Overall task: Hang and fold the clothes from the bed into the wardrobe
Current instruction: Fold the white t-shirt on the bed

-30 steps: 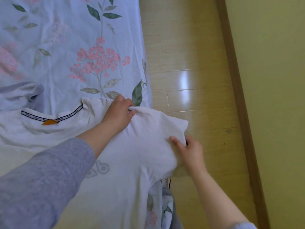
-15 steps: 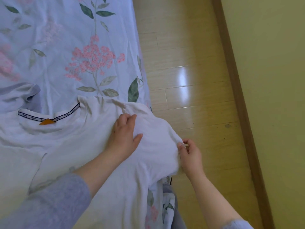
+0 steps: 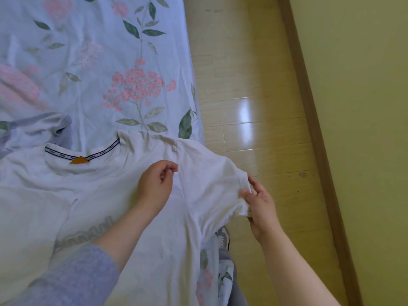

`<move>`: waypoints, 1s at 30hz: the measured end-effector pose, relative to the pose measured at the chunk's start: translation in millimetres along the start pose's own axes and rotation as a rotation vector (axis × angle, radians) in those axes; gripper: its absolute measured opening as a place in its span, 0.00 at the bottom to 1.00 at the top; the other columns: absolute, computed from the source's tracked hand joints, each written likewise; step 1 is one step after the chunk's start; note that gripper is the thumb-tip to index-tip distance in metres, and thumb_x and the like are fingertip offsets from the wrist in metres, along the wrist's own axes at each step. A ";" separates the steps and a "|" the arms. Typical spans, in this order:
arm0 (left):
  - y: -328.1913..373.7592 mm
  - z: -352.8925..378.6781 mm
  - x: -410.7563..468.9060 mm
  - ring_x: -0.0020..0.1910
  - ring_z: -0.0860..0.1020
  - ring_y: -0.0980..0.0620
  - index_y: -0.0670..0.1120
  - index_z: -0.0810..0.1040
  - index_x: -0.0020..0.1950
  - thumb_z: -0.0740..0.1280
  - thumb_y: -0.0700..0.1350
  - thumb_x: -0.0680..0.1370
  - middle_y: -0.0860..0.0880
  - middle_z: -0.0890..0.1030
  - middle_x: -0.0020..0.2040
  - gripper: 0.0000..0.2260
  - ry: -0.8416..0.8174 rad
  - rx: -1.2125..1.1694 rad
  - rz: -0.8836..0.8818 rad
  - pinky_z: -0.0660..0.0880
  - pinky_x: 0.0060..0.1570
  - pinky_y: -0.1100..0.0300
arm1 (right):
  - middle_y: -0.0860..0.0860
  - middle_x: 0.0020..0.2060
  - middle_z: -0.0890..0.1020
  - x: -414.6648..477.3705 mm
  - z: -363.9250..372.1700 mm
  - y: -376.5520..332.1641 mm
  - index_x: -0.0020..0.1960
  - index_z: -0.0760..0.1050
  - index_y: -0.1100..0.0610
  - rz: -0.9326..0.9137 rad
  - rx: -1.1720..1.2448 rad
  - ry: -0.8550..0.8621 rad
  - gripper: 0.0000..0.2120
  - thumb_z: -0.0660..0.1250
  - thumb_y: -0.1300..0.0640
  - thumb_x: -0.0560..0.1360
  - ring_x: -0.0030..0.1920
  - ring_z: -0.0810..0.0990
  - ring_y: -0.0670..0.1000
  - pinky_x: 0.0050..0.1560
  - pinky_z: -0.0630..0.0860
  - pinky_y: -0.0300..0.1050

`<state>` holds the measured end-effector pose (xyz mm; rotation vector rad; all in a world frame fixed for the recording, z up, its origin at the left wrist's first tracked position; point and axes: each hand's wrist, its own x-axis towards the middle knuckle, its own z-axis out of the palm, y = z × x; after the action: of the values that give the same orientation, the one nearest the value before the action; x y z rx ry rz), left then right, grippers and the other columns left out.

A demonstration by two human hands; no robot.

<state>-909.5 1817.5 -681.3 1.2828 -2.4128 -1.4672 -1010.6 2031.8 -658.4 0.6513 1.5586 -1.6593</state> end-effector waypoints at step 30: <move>-50.6 -54.9 -60.9 0.69 0.60 0.44 0.52 0.64 0.72 0.73 0.63 0.67 0.49 0.57 0.73 0.38 -0.177 0.513 0.126 0.64 0.66 0.54 | 0.49 0.59 0.74 -76.3 42.9 113.6 0.69 0.70 0.53 -0.518 -1.363 -0.137 0.32 0.65 0.66 0.66 0.59 0.75 0.54 0.57 0.73 0.52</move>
<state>-814.7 1807.7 -667.1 1.0694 -3.0581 -1.0005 -869.5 2006.5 -660.7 -0.6039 2.3445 -0.5474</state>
